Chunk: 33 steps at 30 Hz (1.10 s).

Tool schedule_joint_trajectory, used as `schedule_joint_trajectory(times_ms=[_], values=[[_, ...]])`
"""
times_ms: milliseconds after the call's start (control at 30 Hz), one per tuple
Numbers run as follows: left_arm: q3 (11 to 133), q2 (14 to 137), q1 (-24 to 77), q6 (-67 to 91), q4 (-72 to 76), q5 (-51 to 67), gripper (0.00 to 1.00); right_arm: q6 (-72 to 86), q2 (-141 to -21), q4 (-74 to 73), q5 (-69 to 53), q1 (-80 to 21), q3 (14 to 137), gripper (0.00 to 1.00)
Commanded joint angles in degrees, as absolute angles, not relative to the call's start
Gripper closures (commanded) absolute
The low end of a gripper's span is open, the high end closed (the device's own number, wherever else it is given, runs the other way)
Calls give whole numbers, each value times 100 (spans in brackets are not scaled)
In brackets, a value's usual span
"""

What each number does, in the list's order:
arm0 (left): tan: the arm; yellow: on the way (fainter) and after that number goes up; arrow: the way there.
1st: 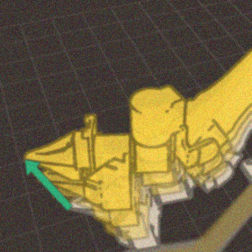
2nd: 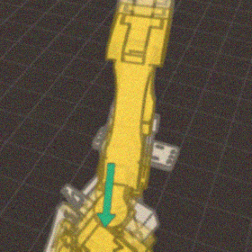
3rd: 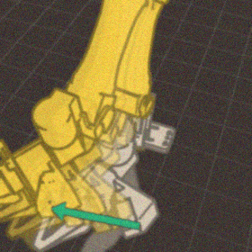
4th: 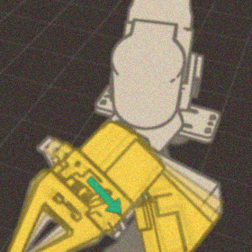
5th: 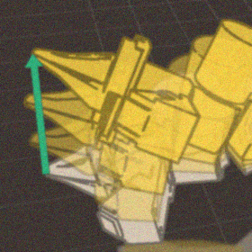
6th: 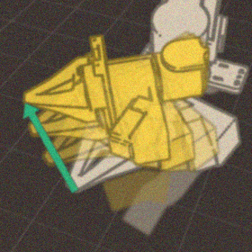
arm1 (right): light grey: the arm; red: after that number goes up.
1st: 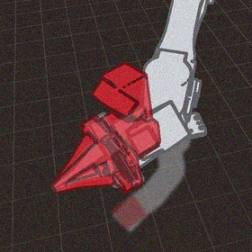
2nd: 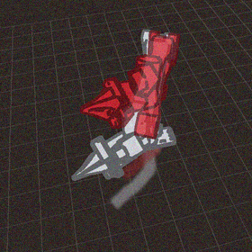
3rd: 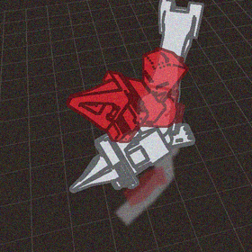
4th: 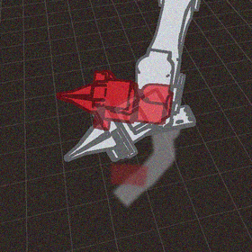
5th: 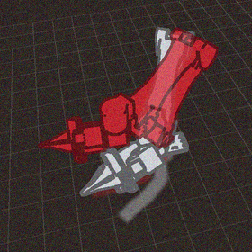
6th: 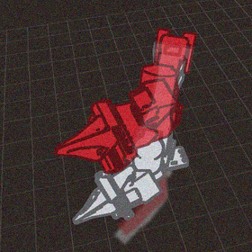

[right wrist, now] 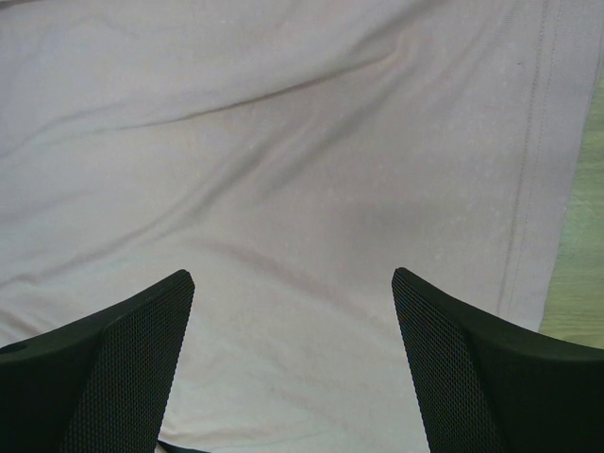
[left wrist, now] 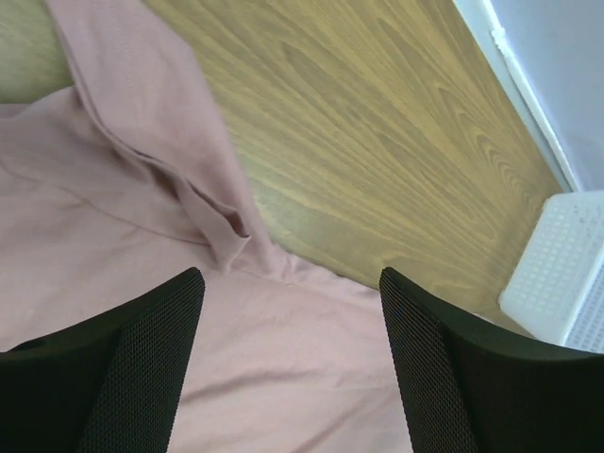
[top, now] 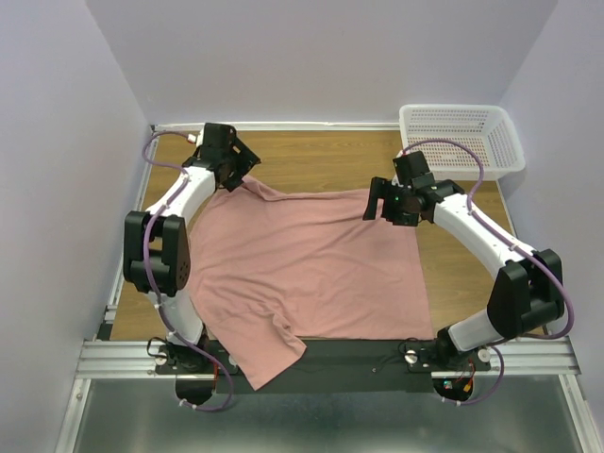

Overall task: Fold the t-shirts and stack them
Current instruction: Flatten the tshirt out

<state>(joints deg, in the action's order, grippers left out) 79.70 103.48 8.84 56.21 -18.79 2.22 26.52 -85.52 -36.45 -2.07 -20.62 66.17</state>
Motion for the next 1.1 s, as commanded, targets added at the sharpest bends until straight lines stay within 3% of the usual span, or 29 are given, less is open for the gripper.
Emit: schedule_joint_trajectory(times_ms=[0, 567, 933, 1067], values=[[7760, 10608, 932, 5529, -2206, -106, 19, 2584, -8578, -3568, -220, -2039, 6566, 7], [8806, 11637, 984, 5326, -2575, -246, 40, 2602, -8429, -3533, -114, -2048, 6346, 7], [8868, 11751, 1081, 5309, -2663, -229, 67, 2523, -8490, -3533, -35, -2039, 6398, 7], [9034, 11742, 1134, 5274, -2681, -307, 84, 2487, -8499, -3533, -35, -2039, 6407, 7]])
